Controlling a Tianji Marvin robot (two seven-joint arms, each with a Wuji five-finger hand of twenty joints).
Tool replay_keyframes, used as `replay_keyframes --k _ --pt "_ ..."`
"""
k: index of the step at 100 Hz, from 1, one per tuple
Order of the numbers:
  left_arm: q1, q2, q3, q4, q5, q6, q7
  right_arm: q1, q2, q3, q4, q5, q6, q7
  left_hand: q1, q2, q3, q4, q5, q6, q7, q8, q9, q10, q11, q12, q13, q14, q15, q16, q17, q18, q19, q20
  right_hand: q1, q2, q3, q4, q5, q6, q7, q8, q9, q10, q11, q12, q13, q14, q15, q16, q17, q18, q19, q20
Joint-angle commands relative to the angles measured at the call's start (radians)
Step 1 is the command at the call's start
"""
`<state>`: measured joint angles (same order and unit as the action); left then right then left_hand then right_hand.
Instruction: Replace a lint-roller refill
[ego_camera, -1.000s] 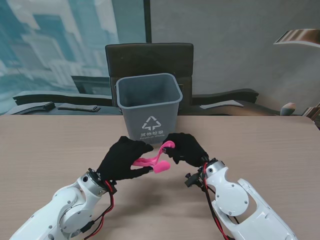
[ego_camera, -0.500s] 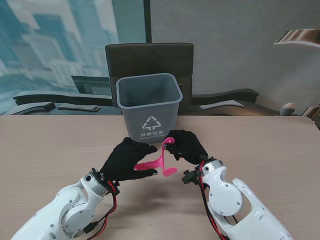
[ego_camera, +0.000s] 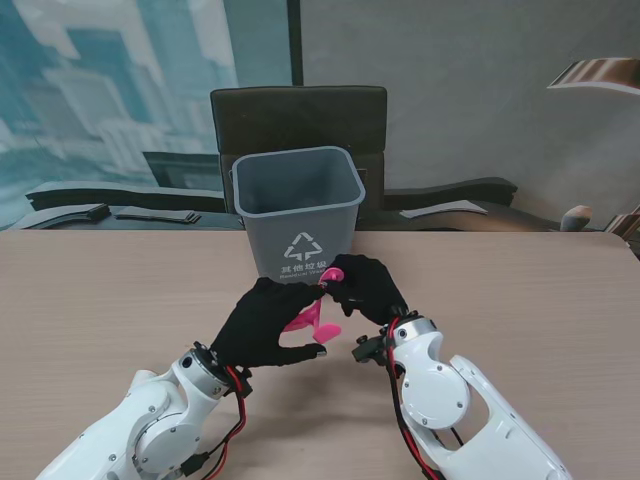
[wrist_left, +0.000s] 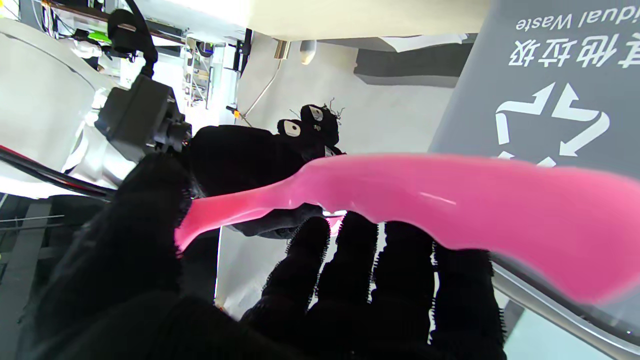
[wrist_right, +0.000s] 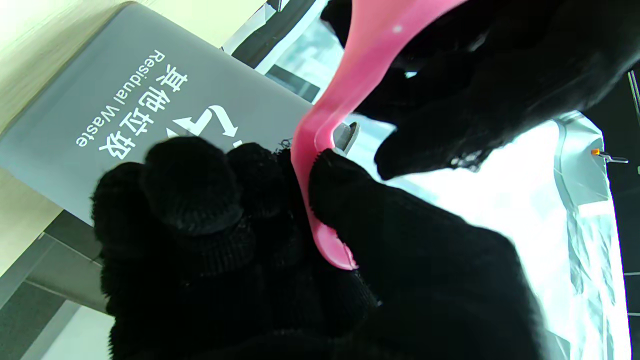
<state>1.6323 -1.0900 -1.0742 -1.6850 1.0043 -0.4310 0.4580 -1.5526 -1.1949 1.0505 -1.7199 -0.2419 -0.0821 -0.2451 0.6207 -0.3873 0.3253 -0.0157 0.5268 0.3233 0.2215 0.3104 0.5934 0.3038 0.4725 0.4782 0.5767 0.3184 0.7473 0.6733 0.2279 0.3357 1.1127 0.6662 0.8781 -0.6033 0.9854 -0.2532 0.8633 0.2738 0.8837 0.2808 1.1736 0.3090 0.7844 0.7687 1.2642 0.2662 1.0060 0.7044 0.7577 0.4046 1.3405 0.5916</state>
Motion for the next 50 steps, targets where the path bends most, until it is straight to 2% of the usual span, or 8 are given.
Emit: replay_keyframes --k 1,7,13,16,19,38,45,50 --pt "-0.006 -0.012 0.006 -0.005 0.003 0.009 -0.01 0.0 -0.013 -0.008 -0.009 0.008 0.004 0.008 -0.049 -0.009 0.032 -0.018 -0.019 0.019 -0.026 -0.017 -0.049 0.033 -0.008 -0.037 -0.031 0.022 -0.019 -0.008 -0.015 0.01 -0.015 0.026 0.077 0.006 0.018 -0.01 0.032 -0.035 0.078 0.022 0.023 0.065 0.015 -0.005 0.041 -0.108 0.026 -0.001 0.008 -0.01 0.026 0.002" --pt "-0.012 -0.014 0.013 -0.003 0.002 0.018 -0.005 0.001 -0.014 -0.013 -0.008 0.014 0.004 0.007 -0.05 0.016 0.028 -0.02 -0.008 0.012 -0.019 -0.01 -0.039 0.03 0.002 -0.034 -0.024 0.023 -0.012 -0.006 -0.011 0.009 -0.009 0.028 0.077 0.006 0.018 -0.01 0.031 -0.035 0.078 0.022 0.022 0.065 0.016 -0.005 0.041 -0.108 0.027 -0.002 0.008 -0.009 0.027 0.002" --pt "-0.015 -0.015 0.017 -0.001 0.003 0.025 0.003 0.002 -0.015 -0.018 -0.006 0.017 0.003 0.008 -0.005 0.048 -0.036 -0.016 0.025 0.003 0.007 0.029 -0.006 0.027 0.029 -0.025 -0.006 0.024 0.007 -0.008 0.001 0.008 0.01 0.032 0.077 0.007 0.018 -0.01 0.031 -0.034 0.078 0.023 0.023 0.064 0.017 -0.006 0.041 -0.109 0.028 -0.002 0.007 -0.009 0.028 0.001" --pt "-0.016 -0.015 0.019 0.0 0.005 0.029 0.009 0.002 -0.015 -0.019 -0.006 0.019 0.002 0.008 0.008 0.065 -0.047 -0.018 0.039 -0.002 0.027 0.041 0.016 0.022 0.046 -0.018 0.019 -0.004 0.019 -0.009 0.012 0.007 0.022 0.034 0.077 0.008 0.017 -0.01 0.032 -0.033 0.078 0.023 0.023 0.064 0.017 -0.006 0.041 -0.109 0.028 -0.003 0.008 -0.009 0.028 0.0" --pt "-0.017 -0.016 0.02 0.003 0.007 0.032 0.018 0.002 -0.015 -0.021 -0.005 0.021 0.002 0.009 0.026 0.078 -0.053 -0.017 0.058 -0.007 0.046 0.051 0.042 0.019 0.062 -0.012 0.039 -0.008 0.029 -0.01 0.025 0.008 0.034 0.035 0.077 0.008 0.017 -0.01 0.031 -0.034 0.078 0.023 0.023 0.064 0.018 -0.007 0.041 -0.109 0.028 -0.003 0.008 -0.009 0.029 0.0" --pt "-0.018 -0.019 0.023 0.005 0.017 0.046 0.054 0.005 -0.016 -0.029 -0.001 0.032 0.005 0.015 0.157 0.161 -0.08 -0.012 0.171 -0.065 0.315 0.118 0.248 -0.033 0.191 0.025 0.19 -0.023 0.153 -0.01 0.128 0.008 0.157 0.021 0.077 0.008 0.016 -0.01 0.032 -0.035 0.079 0.024 0.022 0.064 0.019 -0.009 0.041 -0.109 0.028 -0.005 0.008 -0.01 0.03 -0.002" --pt "-0.017 -0.02 0.021 0.006 0.018 0.046 0.062 0.004 -0.015 -0.031 0.0 0.034 0.006 0.018 0.213 0.196 -0.081 -0.01 0.194 -0.078 0.386 0.115 0.292 -0.046 0.214 0.026 0.227 -0.026 0.184 -0.015 0.154 0.007 0.189 0.012 0.077 0.008 0.016 -0.009 0.032 -0.034 0.078 0.024 0.022 0.064 0.019 -0.009 0.041 -0.109 0.028 -0.005 0.008 -0.011 0.03 -0.003" --pt "-0.015 -0.02 0.019 0.006 0.019 0.047 0.068 0.004 -0.015 -0.031 0.001 0.034 0.007 0.019 0.294 0.189 -0.101 -0.023 0.203 -0.095 0.465 0.064 0.323 -0.057 0.233 0.026 0.254 -0.03 0.211 -0.024 0.173 0.005 0.214 0.004 0.077 0.008 0.015 -0.009 0.031 -0.035 0.078 0.024 0.022 0.064 0.019 -0.01 0.04 -0.109 0.028 -0.006 0.008 -0.011 0.03 -0.003"
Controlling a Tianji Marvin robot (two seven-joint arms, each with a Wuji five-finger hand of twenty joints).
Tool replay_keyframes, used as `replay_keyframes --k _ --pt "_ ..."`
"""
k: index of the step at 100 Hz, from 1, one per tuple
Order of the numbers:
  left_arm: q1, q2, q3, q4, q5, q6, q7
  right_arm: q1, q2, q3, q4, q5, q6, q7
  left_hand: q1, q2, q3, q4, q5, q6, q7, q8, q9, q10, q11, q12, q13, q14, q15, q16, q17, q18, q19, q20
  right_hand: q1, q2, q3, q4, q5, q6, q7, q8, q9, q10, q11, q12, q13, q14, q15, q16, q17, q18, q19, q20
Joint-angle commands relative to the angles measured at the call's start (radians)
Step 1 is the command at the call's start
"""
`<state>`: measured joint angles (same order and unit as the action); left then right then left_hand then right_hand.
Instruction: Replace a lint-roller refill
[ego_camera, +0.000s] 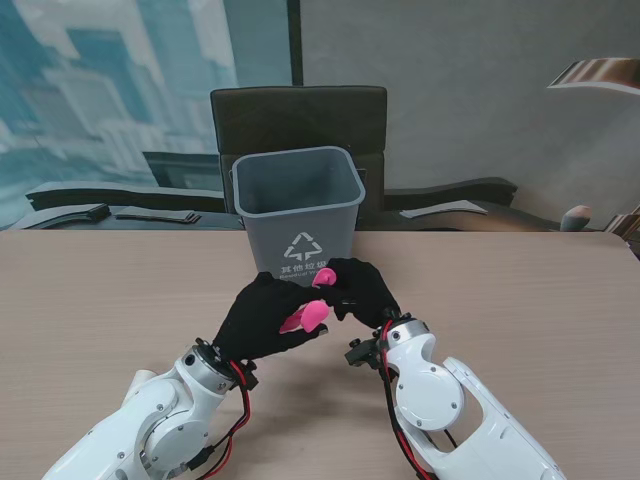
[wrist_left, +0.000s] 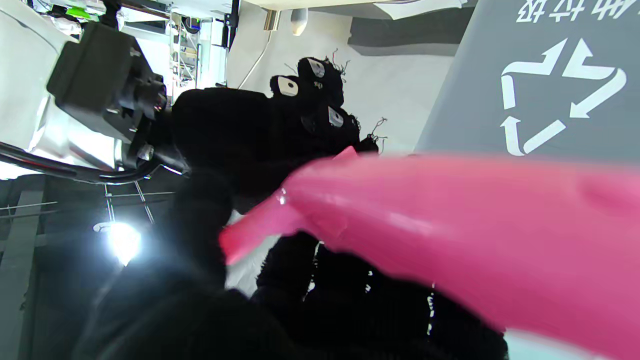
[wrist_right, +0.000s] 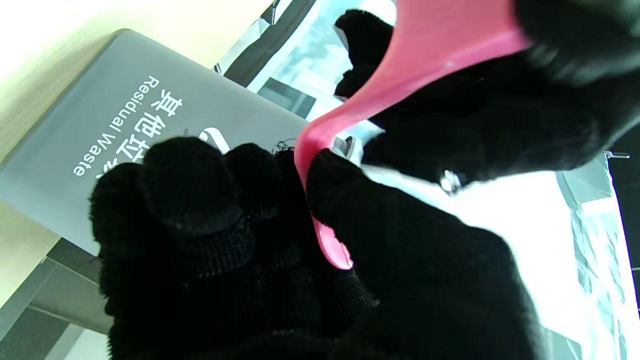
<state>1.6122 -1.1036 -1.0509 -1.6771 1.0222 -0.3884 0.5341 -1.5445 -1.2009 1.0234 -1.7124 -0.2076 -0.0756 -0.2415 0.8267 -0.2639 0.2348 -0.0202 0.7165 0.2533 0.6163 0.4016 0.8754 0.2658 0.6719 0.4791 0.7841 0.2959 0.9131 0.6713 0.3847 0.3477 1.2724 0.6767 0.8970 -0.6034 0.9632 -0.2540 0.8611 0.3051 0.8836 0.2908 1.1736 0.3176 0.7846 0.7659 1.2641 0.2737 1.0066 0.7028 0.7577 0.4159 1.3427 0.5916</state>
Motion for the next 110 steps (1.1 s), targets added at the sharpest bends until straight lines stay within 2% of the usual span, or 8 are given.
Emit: replay_keyframes --k 1,16,20,40,61,80,94,110 --pt "0.005 -0.007 -0.004 -0.002 0.002 0.004 -0.007 -0.004 -0.009 -0.004 -0.007 -0.001 0.001 0.015 0.098 0.064 -0.01 -0.019 0.015 -0.028 0.077 -0.028 0.046 -0.02 0.037 0.025 0.051 -0.008 0.047 -0.023 0.019 -0.007 0.057 -0.006 0.057 0.008 0.037 -0.009 0.033 -0.066 0.078 0.014 0.022 0.055 0.019 -0.007 0.04 -0.116 0.027 -0.004 0.008 -0.022 0.028 -0.003" --pt "0.012 -0.006 -0.013 -0.006 0.011 0.016 0.005 -0.005 -0.008 0.0 -0.008 -0.002 0.004 0.017 0.277 0.068 -0.076 -0.023 0.044 -0.034 0.175 -0.071 0.114 -0.023 0.073 0.032 0.114 -0.009 0.099 -0.03 0.064 0.005 0.096 -0.004 0.057 0.01 0.036 -0.009 0.033 -0.067 0.078 0.014 0.021 0.054 0.018 -0.01 0.039 -0.116 0.024 -0.008 0.008 -0.022 0.029 -0.005" --pt "0.014 -0.005 -0.016 -0.007 0.015 0.02 0.006 -0.005 -0.008 0.001 -0.009 -0.002 0.003 0.018 0.315 0.067 -0.098 -0.02 0.049 -0.028 0.187 -0.077 0.13 -0.023 0.084 0.036 0.114 0.033 0.112 -0.027 0.073 0.01 0.104 -0.003 0.057 0.01 0.036 -0.008 0.033 -0.069 0.078 0.014 0.021 0.054 0.018 -0.011 0.039 -0.116 0.022 -0.009 0.008 -0.022 0.029 -0.005" --pt "0.021 -0.003 -0.029 -0.014 0.022 0.032 0.002 -0.006 -0.005 0.006 -0.005 0.005 -0.031 0.026 0.401 0.058 -0.13 -0.022 0.063 0.002 0.228 -0.086 0.179 -0.023 0.199 0.116 0.178 0.002 0.203 -0.007 0.119 0.017 0.14 -0.001 0.048 0.035 0.007 -0.003 0.021 -0.095 0.07 0.011 0.006 0.034 -0.004 -0.047 0.035 -0.11 -0.059 -0.052 -0.015 -0.05 0.015 -0.019" --pt "0.029 -0.006 -0.044 -0.025 0.01 0.02 -0.003 0.0 0.006 0.02 0.029 -0.006 -0.172 0.047 0.428 0.046 -0.121 -0.019 0.058 0.002 0.235 -0.085 0.174 -0.024 0.21 0.144 0.181 0.005 0.223 0.005 0.124 0.018 0.145 -0.001 -0.058 0.132 -0.202 0.076 -0.14 -0.186 -0.022 0.031 -0.221 -0.02 -0.067 -0.166 -0.207 -0.101 -0.265 -0.097 -0.176 -0.116 -0.045 -0.028" --pt "0.047 -0.021 -0.058 -0.049 -0.076 0.013 -0.045 -0.031 0.015 0.072 0.031 -0.116 -0.26 0.007 0.431 0.051 -0.117 -0.025 0.037 -0.022 0.24 -0.079 0.154 -0.048 0.177 0.149 0.156 0.002 0.194 0.002 0.119 -0.006 0.123 -0.016 -0.241 0.184 -0.254 0.189 -0.167 -0.189 -0.467 0.293 -0.49 -0.03 -0.112 -0.265 -0.482 -0.103 -0.41 -0.181 -0.382 -0.102 -0.162 -0.029" --pt "0.06 -0.032 -0.063 -0.073 -0.15 0.041 -0.083 -0.079 0.013 0.119 0.013 -0.212 -0.283 -0.072 0.457 0.06 -0.109 -0.027 0.008 -0.035 0.219 -0.082 0.112 -0.054 0.132 0.131 0.128 -0.042 0.141 -0.009 0.09 -0.021 0.087 -0.034 -0.285 0.187 -0.297 0.194 -0.241 -0.172 -0.523 0.302 -0.602 -0.024 -0.122 -0.27 -0.577 -0.106 -0.436 -0.199 -0.44 -0.104 -0.189 -0.037" --pt "0.065 -0.041 -0.063 -0.088 -0.196 0.058 -0.092 -0.121 0.012 0.139 -0.009 -0.222 -0.228 -0.089 0.464 0.08 -0.103 -0.029 -0.026 -0.058 0.205 -0.072 0.07 -0.066 0.108 0.115 0.088 -0.052 0.102 -0.012 0.057 -0.038 0.058 -0.046 -0.311 0.134 -0.306 0.204 -0.164 -0.144 -0.467 0.366 -0.513 0.003 -0.035 -0.223 -0.492 -0.082 -0.311 -0.154 -0.367 -0.1 -0.109 0.002"
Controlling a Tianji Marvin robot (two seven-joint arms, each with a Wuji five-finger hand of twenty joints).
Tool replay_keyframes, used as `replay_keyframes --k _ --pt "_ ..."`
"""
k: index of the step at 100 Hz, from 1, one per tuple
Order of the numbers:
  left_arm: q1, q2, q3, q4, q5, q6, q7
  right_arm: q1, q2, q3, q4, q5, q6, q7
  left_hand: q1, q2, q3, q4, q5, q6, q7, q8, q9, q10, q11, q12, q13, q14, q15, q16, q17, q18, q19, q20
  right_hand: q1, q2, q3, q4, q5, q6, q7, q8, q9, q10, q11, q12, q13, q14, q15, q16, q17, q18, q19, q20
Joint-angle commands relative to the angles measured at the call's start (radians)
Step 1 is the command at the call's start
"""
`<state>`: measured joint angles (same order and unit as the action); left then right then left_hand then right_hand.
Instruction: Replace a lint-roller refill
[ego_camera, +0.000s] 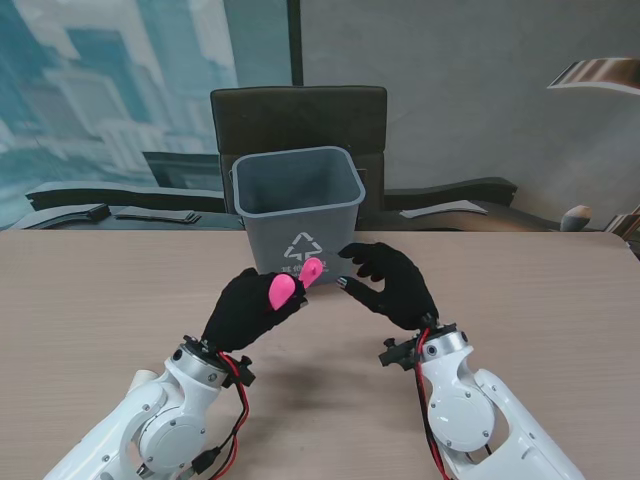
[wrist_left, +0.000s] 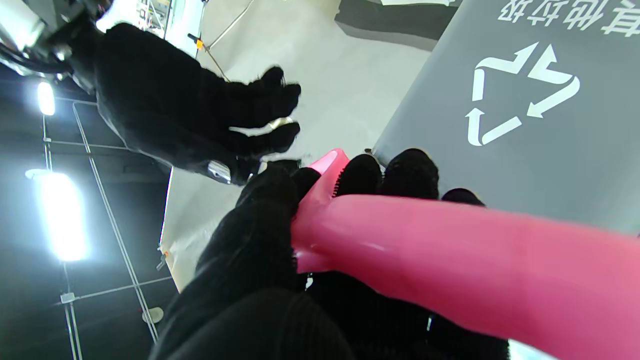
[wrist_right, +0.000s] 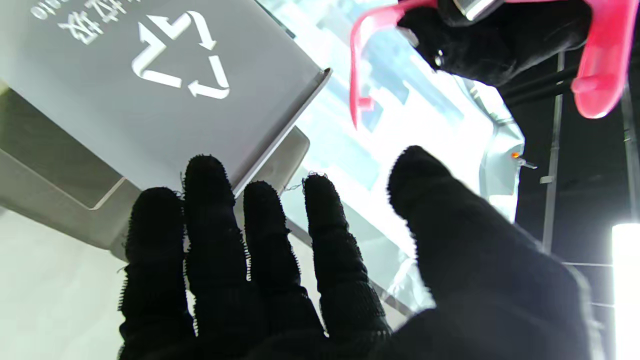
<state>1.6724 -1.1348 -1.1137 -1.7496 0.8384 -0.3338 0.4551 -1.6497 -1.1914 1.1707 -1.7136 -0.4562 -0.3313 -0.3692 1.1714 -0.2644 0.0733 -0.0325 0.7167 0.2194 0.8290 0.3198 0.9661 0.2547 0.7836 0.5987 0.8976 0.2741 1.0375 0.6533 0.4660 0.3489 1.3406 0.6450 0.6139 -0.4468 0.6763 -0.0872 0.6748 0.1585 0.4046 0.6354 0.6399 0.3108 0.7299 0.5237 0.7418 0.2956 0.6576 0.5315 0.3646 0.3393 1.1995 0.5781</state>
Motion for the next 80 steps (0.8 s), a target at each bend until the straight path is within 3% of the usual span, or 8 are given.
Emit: replay_keyframes --k 1,9,19,33,45,59,80 --pt "0.005 -0.011 0.001 -0.016 -0.015 0.004 -0.013 -0.015 0.004 -0.009 -0.007 0.028 0.03 0.043 0.12 0.081 0.058 -0.017 -0.027 -0.025 -0.007 0.011 -0.022 -0.055 -0.005 -0.005 -0.028 -0.031 -0.024 0.006 -0.025 -0.04 -0.011 -0.014 -0.028 -0.028 -0.019 0.038 0.024 0.002 0.013 0.023 0.024 0.009 0.021 0.021 0.033 -0.104 0.04 0.018 0.028 -0.025 0.035 0.015" --pt "0.006 -0.016 0.007 -0.025 -0.043 0.006 -0.019 0.009 0.009 -0.032 0.027 0.057 0.05 0.092 0.12 0.092 0.047 -0.019 -0.037 -0.037 -0.005 0.018 -0.029 -0.065 -0.01 -0.01 -0.034 -0.038 -0.035 0.005 -0.031 -0.047 -0.017 -0.017 -0.034 -0.078 0.01 0.042 0.022 -0.003 0.003 0.032 0.021 0.005 0.012 0.025 0.033 -0.11 0.028 0.01 0.03 -0.042 0.027 0.007" --pt "0.009 -0.02 0.013 -0.034 -0.07 -0.001 -0.026 0.07 0.008 -0.093 0.099 0.176 0.056 0.171 0.119 0.104 0.021 -0.017 -0.045 -0.056 -0.002 0.025 -0.03 -0.084 -0.013 -0.018 -0.033 -0.053 -0.046 0.004 -0.031 -0.058 -0.022 -0.019 -0.043 -0.126 0.038 0.037 -0.019 -0.012 -0.03 0.033 -0.019 -0.007 -0.015 0.017 -0.005 -0.119 -0.018 -0.011 -0.003 -0.073 -0.011 -0.014" --pt "0.021 -0.025 0.019 -0.053 -0.141 -0.005 -0.064 0.157 -0.005 -0.176 0.208 0.304 0.009 0.224 0.117 0.128 -0.026 -0.011 -0.061 -0.094 0.006 0.033 -0.036 -0.114 -0.023 -0.037 -0.038 -0.075 -0.068 0.0 -0.029 -0.078 -0.029 -0.026 -0.076 -0.217 0.106 0.019 -0.108 -0.05 -0.084 0.025 -0.133 -0.024 -0.061 -0.016 -0.096 -0.149 -0.109 -0.061 -0.077 -0.138 -0.086 -0.057" --pt "0.03 -0.031 0.028 -0.071 -0.226 0.009 -0.105 0.209 -0.023 -0.234 0.279 0.349 -0.061 0.219 0.117 0.141 -0.049 -0.008 -0.076 -0.115 0.012 0.039 -0.046 -0.131 -0.033 -0.05 -0.048 -0.082 -0.089 -0.006 -0.035 -0.091 -0.038 -0.032 -0.118 -0.287 0.162 0.0 -0.193 -0.075 -0.123 0.0 -0.237 -0.047 -0.087 -0.051 -0.16 -0.184 -0.172 -0.112 -0.121 -0.181 -0.129 -0.096" --pt "0.029 -0.035 0.041 -0.078 -0.283 0.024 -0.126 0.237 -0.047 -0.276 0.324 0.349 -0.133 0.163 0.117 0.152 -0.062 -0.008 -0.091 -0.129 0.021 0.047 -0.054 -0.147 -0.037 -0.056 -0.058 -0.094 -0.102 -0.01 -0.04 -0.1 -0.045 -0.036 -0.126 -0.327 0.135 -0.028 -0.256 -0.109 -0.113 -0.023 -0.309 -0.072 -0.086 -0.088 -0.207 -0.215 -0.218 -0.168 -0.165 -0.213 -0.16 -0.152" --pt "0.025 -0.042 0.054 -0.082 -0.333 0.039 -0.132 0.259 -0.048 -0.318 0.356 0.393 -0.229 0.2 0.119 0.16 -0.07 -0.007 -0.107 -0.139 0.029 0.053 -0.064 -0.156 -0.037 -0.055 -0.067 -0.099 -0.109 -0.01 -0.046 -0.107 -0.053 -0.04 -0.162 -0.393 0.176 -0.052 -0.3 -0.157 -0.081 -0.059 -0.338 -0.101 -0.098 -0.123 -0.238 -0.238 -0.264 -0.214 -0.205 -0.235 -0.186 -0.216"
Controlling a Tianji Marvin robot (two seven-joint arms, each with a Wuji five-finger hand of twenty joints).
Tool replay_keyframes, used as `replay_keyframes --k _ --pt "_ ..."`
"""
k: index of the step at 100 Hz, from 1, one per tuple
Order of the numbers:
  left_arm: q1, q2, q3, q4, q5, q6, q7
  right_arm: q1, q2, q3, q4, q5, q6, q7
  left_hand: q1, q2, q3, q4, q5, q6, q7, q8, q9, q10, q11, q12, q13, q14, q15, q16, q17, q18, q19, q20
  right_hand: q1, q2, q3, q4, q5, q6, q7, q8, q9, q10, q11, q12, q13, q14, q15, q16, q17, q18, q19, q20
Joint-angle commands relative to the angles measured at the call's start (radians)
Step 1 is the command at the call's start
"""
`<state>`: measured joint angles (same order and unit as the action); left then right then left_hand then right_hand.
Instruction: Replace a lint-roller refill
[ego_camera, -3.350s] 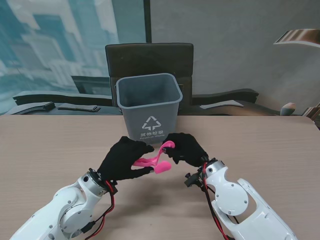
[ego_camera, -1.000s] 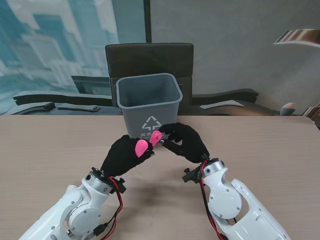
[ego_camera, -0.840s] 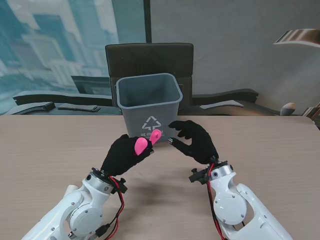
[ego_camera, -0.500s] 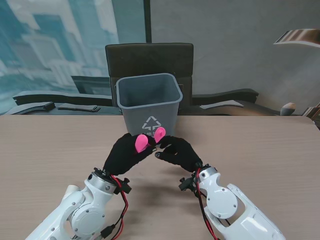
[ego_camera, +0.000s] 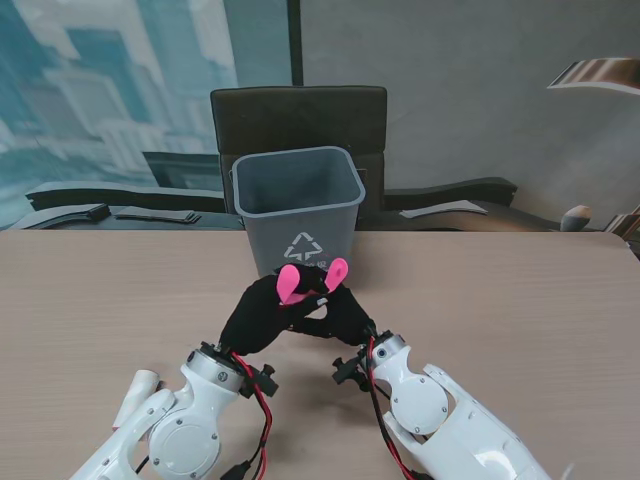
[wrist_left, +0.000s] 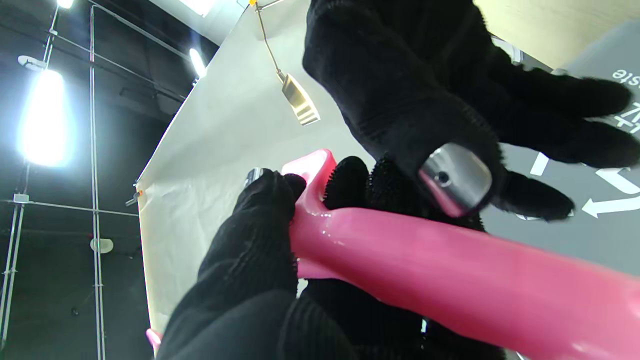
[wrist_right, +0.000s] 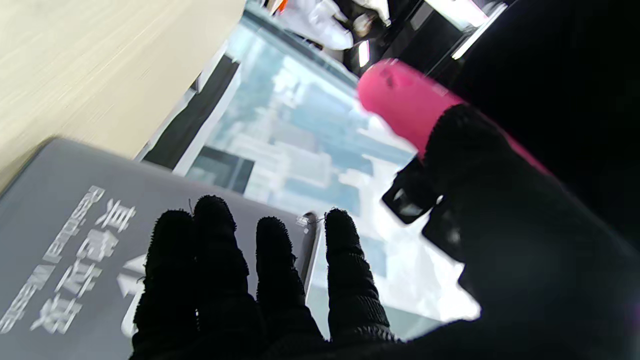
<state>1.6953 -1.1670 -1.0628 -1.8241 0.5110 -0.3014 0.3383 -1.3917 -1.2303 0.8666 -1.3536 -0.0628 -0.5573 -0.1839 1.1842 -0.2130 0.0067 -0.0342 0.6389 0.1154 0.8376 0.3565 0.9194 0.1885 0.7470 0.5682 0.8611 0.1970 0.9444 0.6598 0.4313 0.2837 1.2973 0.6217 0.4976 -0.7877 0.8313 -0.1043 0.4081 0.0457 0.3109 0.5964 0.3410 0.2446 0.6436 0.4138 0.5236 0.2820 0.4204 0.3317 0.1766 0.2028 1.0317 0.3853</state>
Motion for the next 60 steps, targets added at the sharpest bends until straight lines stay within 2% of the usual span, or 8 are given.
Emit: replay_keyframes --k 1,16,32,60 --pt "0.002 -0.01 0.004 -0.007 -0.008 0.007 -0.015 0.002 -0.009 -0.016 -0.003 0.003 -0.006 0.017 0.107 0.108 -0.004 -0.005 -0.029 -0.035 0.021 0.017 -0.018 -0.09 0.0 -0.024 -0.031 -0.023 -0.016 -0.017 -0.011 -0.042 -0.01 -0.016 -0.046 -0.054 0.022 -0.036 -0.035 -0.045 0.013 -0.021 -0.04 -0.035 -0.012 -0.014 -0.021 -0.225 -0.028 -0.015 -0.018 -0.099 -0.019 -0.024" --pt "0.0 -0.013 0.012 -0.01 -0.035 0.009 -0.02 0.018 -0.013 -0.05 0.019 0.054 -0.043 0.047 0.106 0.113 -0.01 -0.005 -0.037 -0.04 0.027 0.02 -0.022 -0.098 0.001 -0.023 -0.032 -0.029 -0.017 -0.016 -0.013 -0.047 -0.013 -0.018 -0.061 -0.077 0.048 -0.045 -0.052 -0.063 0.027 -0.035 -0.048 -0.043 -0.021 -0.026 -0.029 -0.229 -0.047 -0.031 -0.031 -0.104 -0.03 -0.047" --pt "0.002 -0.015 0.018 -0.014 -0.062 0.011 -0.029 0.027 -0.02 -0.073 0.033 0.086 -0.052 0.057 0.106 0.116 -0.013 -0.006 -0.042 -0.045 0.032 0.022 -0.024 -0.103 0.002 -0.023 -0.032 -0.033 -0.018 -0.016 -0.012 -0.056 -0.014 -0.019 -0.056 -0.069 0.056 -0.047 -0.052 -0.064 0.04 -0.042 -0.038 -0.055 -0.021 -0.031 -0.016 -0.234 -0.046 -0.034 -0.023 -0.106 -0.026 -0.054" --pt "0.004 -0.019 0.037 -0.023 -0.118 0.016 -0.046 0.035 -0.032 -0.11 0.044 0.156 -0.065 0.078 0.103 0.119 -0.017 -0.007 -0.049 -0.056 0.039 0.024 -0.026 -0.115 0.0 -0.024 -0.048 -0.043 -0.035 -0.021 -0.021 -0.064 -0.028 -0.025 -0.017 -0.032 0.039 -0.037 -0.008 -0.058 0.084 -0.057 0.053 -0.117 -0.029 -0.058 0.049 -0.254 -0.043 -0.043 0.016 -0.115 -0.003 -0.064"
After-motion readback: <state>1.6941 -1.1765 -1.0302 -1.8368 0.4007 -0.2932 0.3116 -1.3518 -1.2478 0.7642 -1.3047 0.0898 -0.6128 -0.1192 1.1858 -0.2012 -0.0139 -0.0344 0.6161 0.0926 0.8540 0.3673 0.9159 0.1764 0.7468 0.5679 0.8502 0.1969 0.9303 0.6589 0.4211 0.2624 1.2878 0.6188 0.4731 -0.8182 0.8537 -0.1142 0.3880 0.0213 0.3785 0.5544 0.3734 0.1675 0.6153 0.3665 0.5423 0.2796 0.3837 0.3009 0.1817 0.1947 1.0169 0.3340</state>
